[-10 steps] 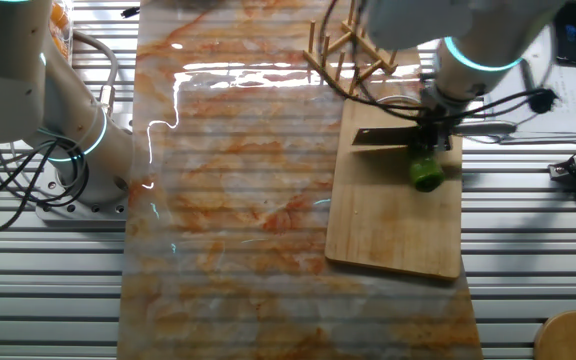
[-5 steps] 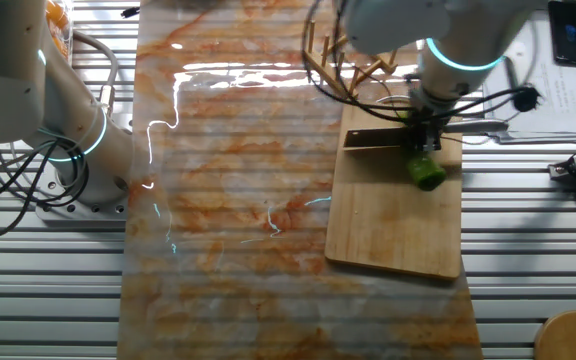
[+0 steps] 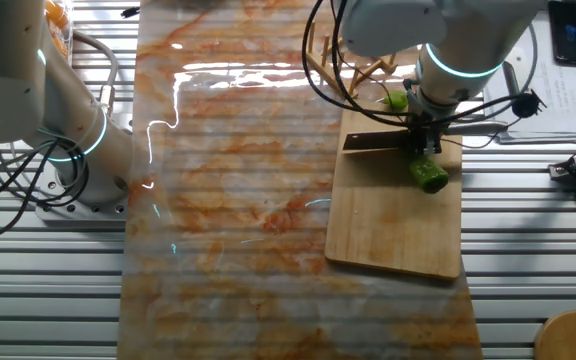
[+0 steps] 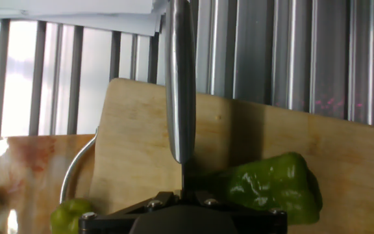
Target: Chop the chili peppers
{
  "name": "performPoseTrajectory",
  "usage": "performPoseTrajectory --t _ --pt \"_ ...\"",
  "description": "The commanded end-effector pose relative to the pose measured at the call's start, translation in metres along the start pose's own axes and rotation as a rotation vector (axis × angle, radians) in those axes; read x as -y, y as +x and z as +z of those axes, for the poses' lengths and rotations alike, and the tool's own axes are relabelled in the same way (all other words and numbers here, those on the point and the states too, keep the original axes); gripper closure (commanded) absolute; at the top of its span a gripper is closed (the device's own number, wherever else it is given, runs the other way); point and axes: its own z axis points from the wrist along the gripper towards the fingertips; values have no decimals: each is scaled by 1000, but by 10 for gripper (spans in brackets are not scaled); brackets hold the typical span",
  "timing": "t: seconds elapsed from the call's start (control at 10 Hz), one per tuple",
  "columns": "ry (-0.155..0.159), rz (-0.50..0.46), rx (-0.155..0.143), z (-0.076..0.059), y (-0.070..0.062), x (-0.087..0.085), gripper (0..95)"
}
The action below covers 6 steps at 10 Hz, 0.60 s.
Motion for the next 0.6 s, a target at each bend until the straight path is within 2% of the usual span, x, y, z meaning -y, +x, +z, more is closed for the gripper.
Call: performPoseTrajectory --t 0.1,0.2,0.4,0.6 --pt "-22 -10 -6 -21 -1 2 950" --pt "-11 -13 1 -31 0 -1 950" --pt "-5 -20 15 -38 2 -3 950" --pt "9 -21 12 -46 4 -4 950"
